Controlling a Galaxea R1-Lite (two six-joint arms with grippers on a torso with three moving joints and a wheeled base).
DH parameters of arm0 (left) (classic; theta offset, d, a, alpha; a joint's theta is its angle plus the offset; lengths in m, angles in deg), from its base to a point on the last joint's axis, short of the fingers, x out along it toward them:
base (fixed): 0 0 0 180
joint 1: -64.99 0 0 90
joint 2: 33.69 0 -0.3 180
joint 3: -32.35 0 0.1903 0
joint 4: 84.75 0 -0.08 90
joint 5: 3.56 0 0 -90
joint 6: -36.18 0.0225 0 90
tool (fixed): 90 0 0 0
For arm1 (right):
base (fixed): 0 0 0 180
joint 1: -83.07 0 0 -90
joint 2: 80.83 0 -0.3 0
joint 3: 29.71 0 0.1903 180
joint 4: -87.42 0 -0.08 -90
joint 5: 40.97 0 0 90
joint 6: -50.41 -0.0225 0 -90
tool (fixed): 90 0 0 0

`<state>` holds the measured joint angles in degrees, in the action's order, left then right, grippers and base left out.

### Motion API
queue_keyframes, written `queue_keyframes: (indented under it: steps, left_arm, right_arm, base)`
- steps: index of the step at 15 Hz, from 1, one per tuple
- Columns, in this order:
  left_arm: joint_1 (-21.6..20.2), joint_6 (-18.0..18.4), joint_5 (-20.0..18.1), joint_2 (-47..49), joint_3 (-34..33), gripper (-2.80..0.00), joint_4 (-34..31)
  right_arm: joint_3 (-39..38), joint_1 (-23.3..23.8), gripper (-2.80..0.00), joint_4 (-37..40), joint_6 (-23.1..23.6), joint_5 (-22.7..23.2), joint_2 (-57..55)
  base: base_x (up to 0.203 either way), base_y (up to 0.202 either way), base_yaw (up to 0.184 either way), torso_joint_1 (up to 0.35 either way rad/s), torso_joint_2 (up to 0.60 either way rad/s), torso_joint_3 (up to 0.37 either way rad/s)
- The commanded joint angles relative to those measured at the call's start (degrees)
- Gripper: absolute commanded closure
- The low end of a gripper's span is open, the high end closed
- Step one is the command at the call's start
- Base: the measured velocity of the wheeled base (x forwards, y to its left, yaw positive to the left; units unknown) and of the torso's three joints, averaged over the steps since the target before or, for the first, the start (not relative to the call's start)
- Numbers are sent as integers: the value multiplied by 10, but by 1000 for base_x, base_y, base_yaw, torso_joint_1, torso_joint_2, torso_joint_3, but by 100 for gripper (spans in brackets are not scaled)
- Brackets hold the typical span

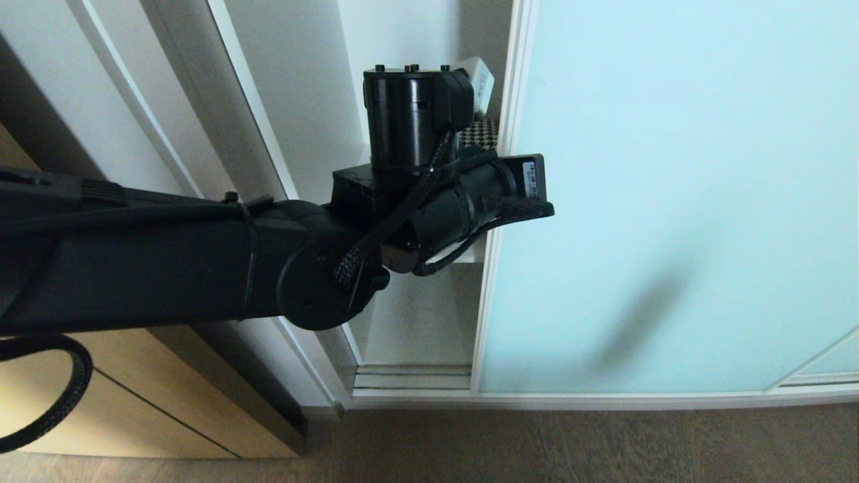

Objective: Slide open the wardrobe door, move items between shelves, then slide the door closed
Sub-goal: Close the door

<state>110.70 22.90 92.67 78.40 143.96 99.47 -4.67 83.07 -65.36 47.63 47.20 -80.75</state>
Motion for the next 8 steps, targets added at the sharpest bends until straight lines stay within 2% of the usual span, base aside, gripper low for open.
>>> queue_keyframes:
  steps: [1,5,8]
  left_arm:
    - [-11,-1,1,1,1,0,2]
    - [-31,0,0,0,7,0,-1]
    - [-30,-5,-7,-44,-10,0,-6]
  right_arm:
    - [0,0,0,0,0,0,-1]
    - [0,0,0,0,0,0,0]
    - [0,0,0,0,0,0,0]
  base:
    - [0,0,0,0,0,0]
    - [0,0,0,0,0,0]
    - [0,0,0,0,0,0]
